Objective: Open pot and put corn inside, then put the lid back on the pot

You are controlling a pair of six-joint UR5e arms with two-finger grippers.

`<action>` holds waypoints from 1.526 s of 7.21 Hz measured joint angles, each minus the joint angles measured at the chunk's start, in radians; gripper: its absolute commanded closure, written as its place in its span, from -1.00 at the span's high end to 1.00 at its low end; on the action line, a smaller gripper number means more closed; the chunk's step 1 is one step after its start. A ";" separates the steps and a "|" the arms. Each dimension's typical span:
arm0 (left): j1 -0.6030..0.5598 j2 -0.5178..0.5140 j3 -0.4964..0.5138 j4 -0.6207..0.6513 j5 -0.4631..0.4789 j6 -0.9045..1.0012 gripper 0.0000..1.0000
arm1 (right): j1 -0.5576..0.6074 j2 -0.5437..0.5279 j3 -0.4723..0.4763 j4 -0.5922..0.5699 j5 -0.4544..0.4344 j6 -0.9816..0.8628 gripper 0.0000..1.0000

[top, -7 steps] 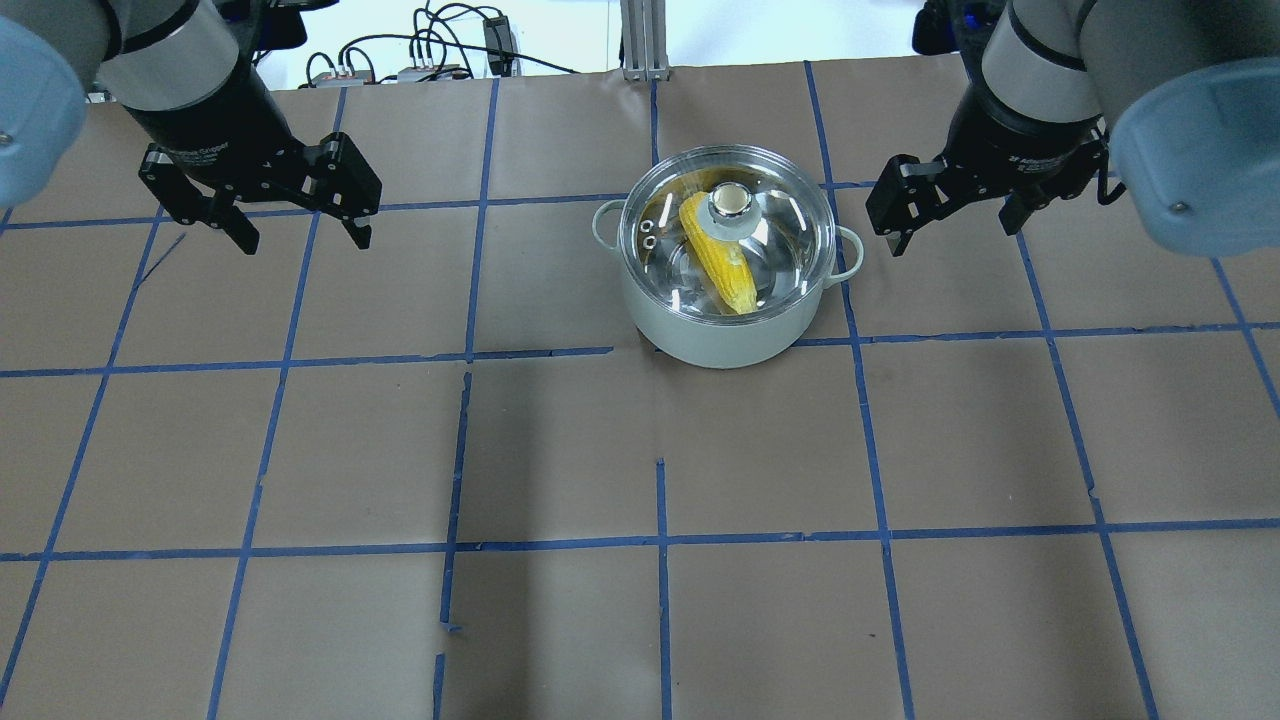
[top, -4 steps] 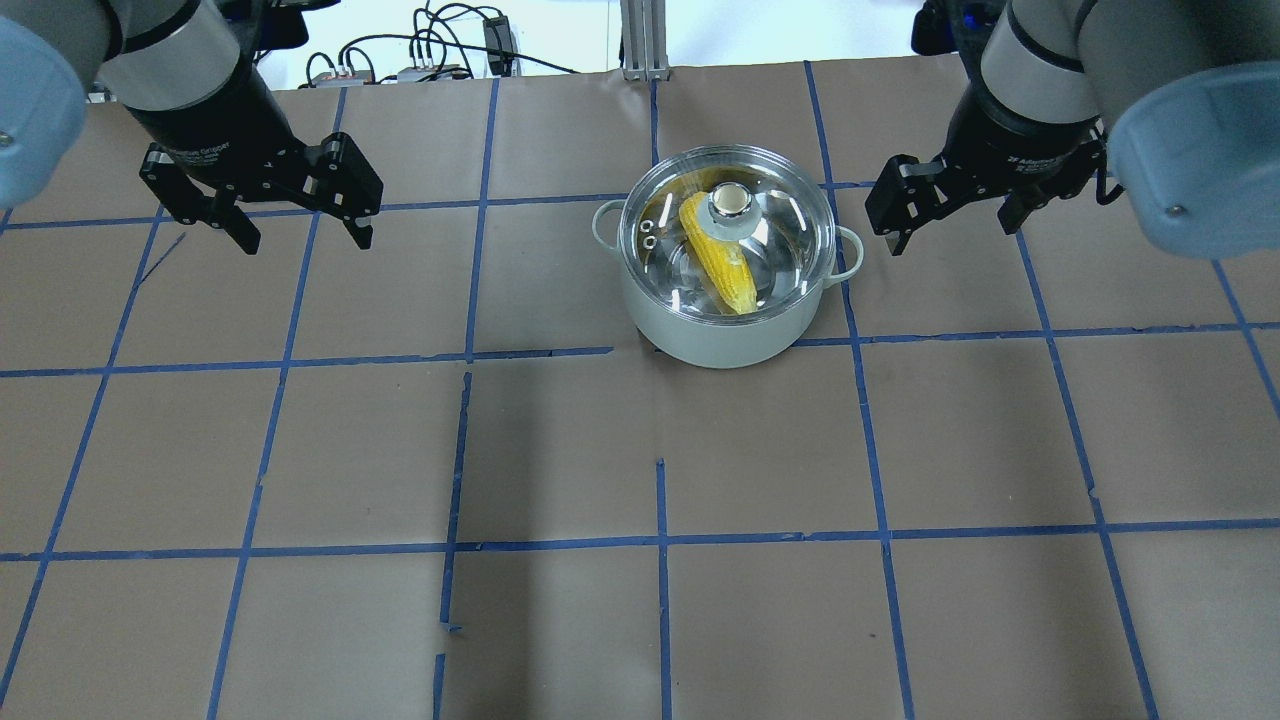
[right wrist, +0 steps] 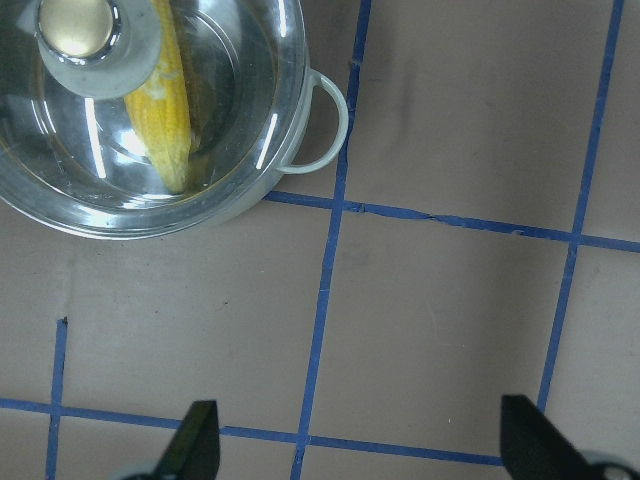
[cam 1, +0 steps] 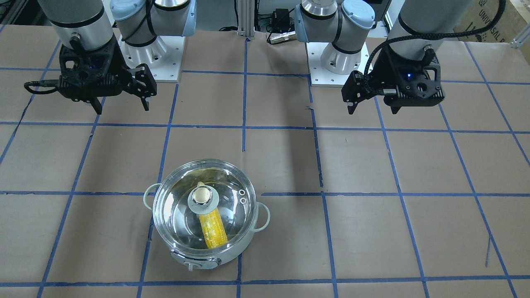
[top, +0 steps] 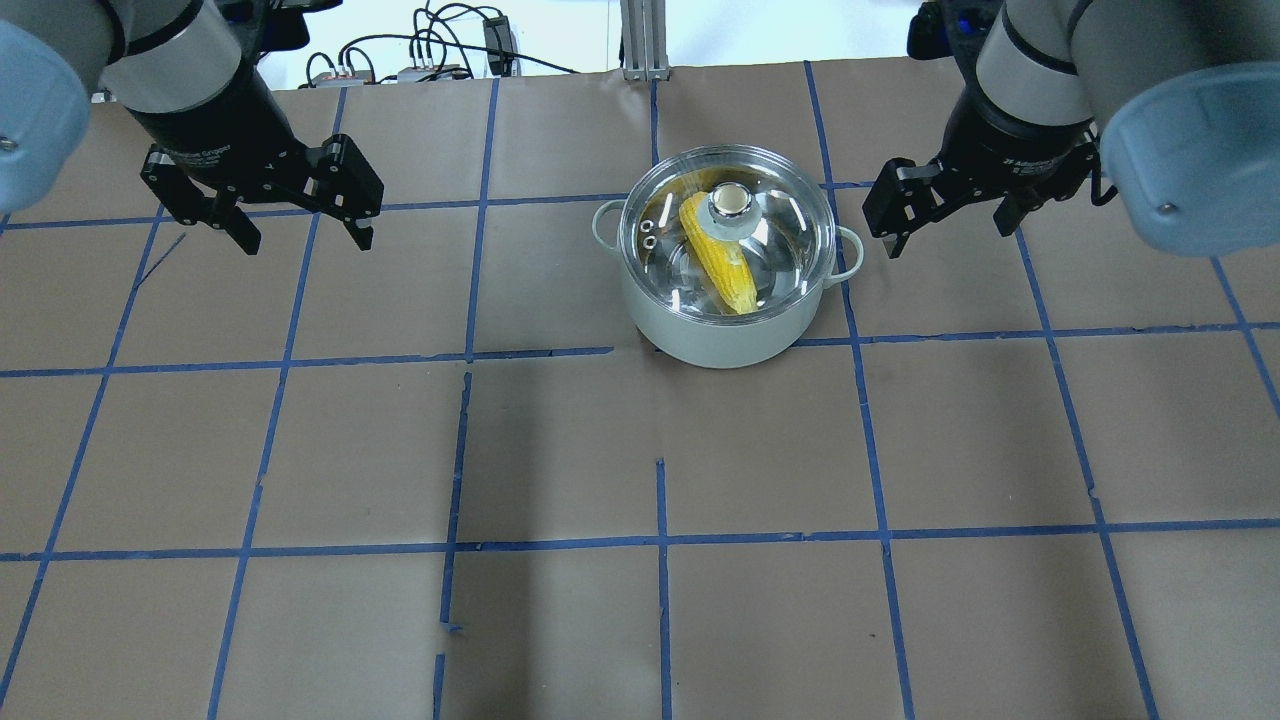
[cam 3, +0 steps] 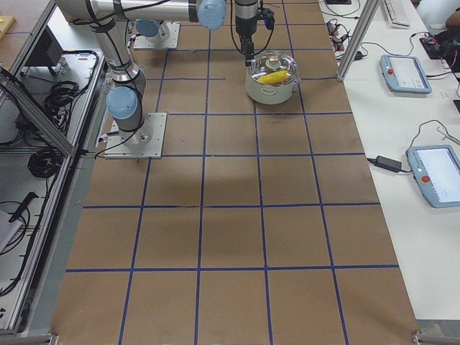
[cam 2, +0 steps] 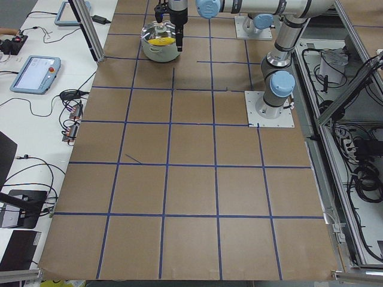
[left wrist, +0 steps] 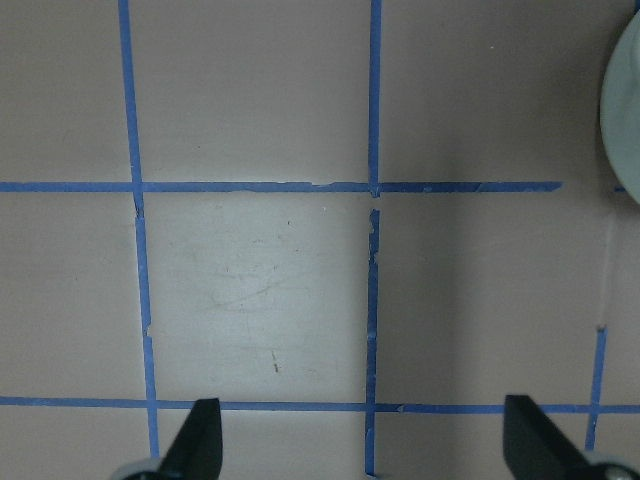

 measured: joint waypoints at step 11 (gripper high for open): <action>-0.014 -0.019 0.023 0.018 0.002 0.028 1.00 | 0.020 0.050 -0.036 -0.018 0.022 0.049 1.00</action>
